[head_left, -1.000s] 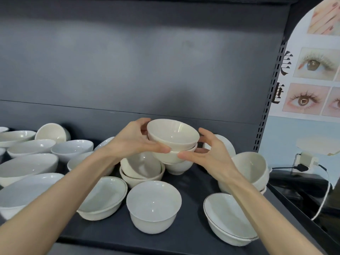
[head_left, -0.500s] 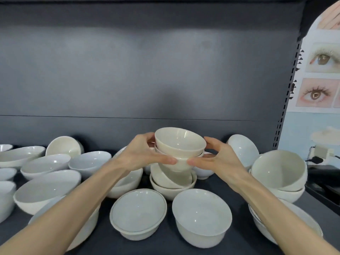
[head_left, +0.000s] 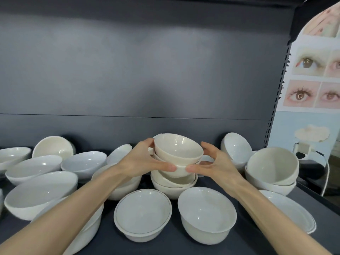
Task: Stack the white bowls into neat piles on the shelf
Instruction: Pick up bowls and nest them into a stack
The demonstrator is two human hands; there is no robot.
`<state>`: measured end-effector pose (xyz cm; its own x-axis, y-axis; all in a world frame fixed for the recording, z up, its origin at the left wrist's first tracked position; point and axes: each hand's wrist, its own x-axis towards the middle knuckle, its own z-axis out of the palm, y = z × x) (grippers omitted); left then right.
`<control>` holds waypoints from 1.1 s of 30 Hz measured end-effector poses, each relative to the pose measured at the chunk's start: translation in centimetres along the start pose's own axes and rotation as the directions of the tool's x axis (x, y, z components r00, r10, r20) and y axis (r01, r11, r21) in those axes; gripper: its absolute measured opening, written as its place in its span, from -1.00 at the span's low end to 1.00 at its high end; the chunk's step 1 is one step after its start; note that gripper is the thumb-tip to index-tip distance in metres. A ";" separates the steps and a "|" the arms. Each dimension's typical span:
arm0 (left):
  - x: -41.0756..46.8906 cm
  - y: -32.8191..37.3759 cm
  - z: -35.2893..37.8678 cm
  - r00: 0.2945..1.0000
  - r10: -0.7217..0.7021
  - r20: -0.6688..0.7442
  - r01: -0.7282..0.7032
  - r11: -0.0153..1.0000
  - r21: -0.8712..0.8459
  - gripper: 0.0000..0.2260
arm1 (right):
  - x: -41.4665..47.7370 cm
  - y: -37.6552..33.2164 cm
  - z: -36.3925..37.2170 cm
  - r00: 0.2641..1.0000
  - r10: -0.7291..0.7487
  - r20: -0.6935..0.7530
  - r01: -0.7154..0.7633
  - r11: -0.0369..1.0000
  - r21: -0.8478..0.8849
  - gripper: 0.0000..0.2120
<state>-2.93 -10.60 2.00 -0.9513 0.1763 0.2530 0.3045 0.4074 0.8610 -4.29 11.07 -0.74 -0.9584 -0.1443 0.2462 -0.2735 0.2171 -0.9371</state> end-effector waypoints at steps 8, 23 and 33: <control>0.2 -0.8 0.7 0.998 -0.033 0.046 0.033 0.999 -0.008 -0.58 | 0.8 0.1 0.0 0.999 0.003 0.039 -0.002 1.000 -0.021 0.02; 0.4 -2.8 0.3 0.993 -0.065 0.094 0.068 0.997 -0.030 -0.55 | 0.6 1.3 -0.4 0.994 0.014 0.109 -0.001 0.992 -0.122 0.05; 0.6 -3.3 0.4 0.997 -0.031 0.070 0.036 0.997 -0.069 -0.62 | 0.8 1.3 -0.7 0.987 -0.014 0.161 0.029 0.995 -0.093 -0.41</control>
<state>-4.48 -11.48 -0.93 -0.9545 0.2259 0.1948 0.2663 0.3510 0.8977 -5.51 11.89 -1.60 -0.9288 -0.3008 0.2163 -0.3079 0.3018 -0.9023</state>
